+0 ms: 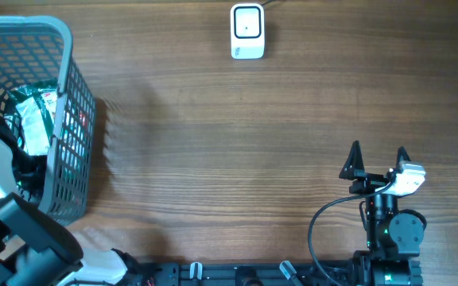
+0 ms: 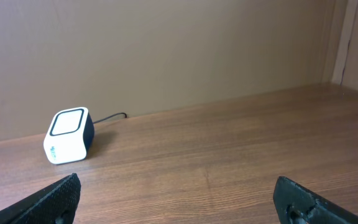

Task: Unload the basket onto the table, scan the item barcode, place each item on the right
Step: 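Reach the left gripper into the basket and grasp the green-capped jar, then carry the jar to the table center and release it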

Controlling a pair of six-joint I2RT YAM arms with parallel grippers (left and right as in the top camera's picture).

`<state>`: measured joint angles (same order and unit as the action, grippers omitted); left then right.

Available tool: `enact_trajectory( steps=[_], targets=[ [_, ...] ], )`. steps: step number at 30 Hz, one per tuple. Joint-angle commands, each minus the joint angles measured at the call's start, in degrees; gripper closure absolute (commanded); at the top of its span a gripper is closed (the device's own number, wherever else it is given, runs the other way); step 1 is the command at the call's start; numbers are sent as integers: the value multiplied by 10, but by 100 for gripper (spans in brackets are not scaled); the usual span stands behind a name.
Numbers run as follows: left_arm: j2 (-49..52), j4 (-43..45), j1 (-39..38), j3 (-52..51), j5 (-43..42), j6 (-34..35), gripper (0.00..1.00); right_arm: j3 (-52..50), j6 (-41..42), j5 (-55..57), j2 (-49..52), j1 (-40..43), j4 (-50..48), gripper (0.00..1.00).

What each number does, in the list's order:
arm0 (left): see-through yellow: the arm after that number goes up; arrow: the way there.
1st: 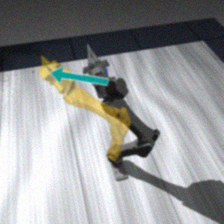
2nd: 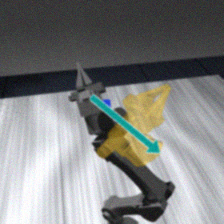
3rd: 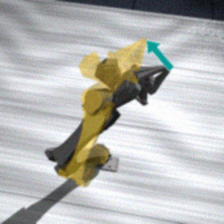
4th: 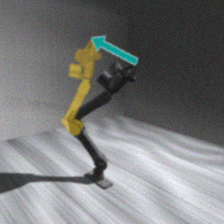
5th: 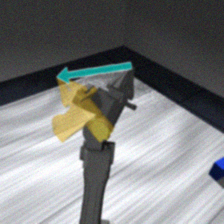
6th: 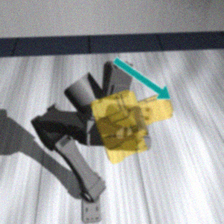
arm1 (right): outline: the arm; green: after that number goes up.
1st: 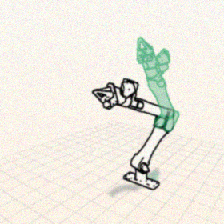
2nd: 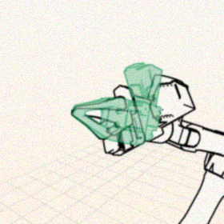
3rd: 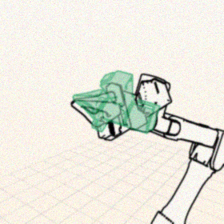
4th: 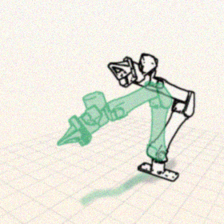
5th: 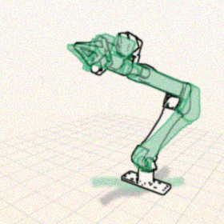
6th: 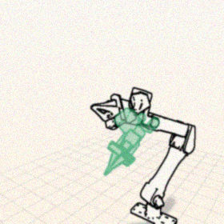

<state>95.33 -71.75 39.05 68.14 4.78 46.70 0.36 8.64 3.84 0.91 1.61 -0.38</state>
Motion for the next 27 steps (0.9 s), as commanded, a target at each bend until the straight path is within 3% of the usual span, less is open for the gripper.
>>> enact_trajectory(
  steps=[1, 2, 4, 6, 7, 9, 11, 15, 18, 20, 23, 27],
  targets=[
    [7, 34, -2, -52, 15, -2, 45, -1, -10, -9, -2, 1, -2, 0],
    [7, 45, -2, -60, 15, -2, 45, -1, -10, -9, -2, 2, -2, 0],
    [7, 56, -2, -64, 15, -2, 29, -1, -10, -9, -2, 2, -2, 0],
    [7, 63, -2, -64, 15, -2, 23, -1, -10, -9, -2, 1, -2, 0],
    [7, 66, -2, -64, 15, -2, 23, -1, -10, -9, -2, 2, -2, 0],
    [7, 79, -2, -57, 14, -7, 43, -1, -10, -9, -2, 1, -2, 0],
    [7, 60, -2, -6, 10, -33, 55, -1, -10, -9, -2, 1, -2, 1],
    [7, -28, -2, 170, 10, -43, 52, -1, -10, -9, -2, 2, -2, 0],
    [7, -108, -2, 365, 10, -43, 46, -1, -10, -9, -1, 2, -2, 0],
    [7, -132, -2, 429, 10, -43, 45, -1, -10, -9, -1, 1, -2, 0],
    [4, -146, -2, 489, -68, -43, 45, -1, -10, -9, -1, 2, -2, 0],
    [-10, -97, -10, 508, -266, -43, 46, -1, -10, -9, -1, 1, -2, 1]
  ],
)
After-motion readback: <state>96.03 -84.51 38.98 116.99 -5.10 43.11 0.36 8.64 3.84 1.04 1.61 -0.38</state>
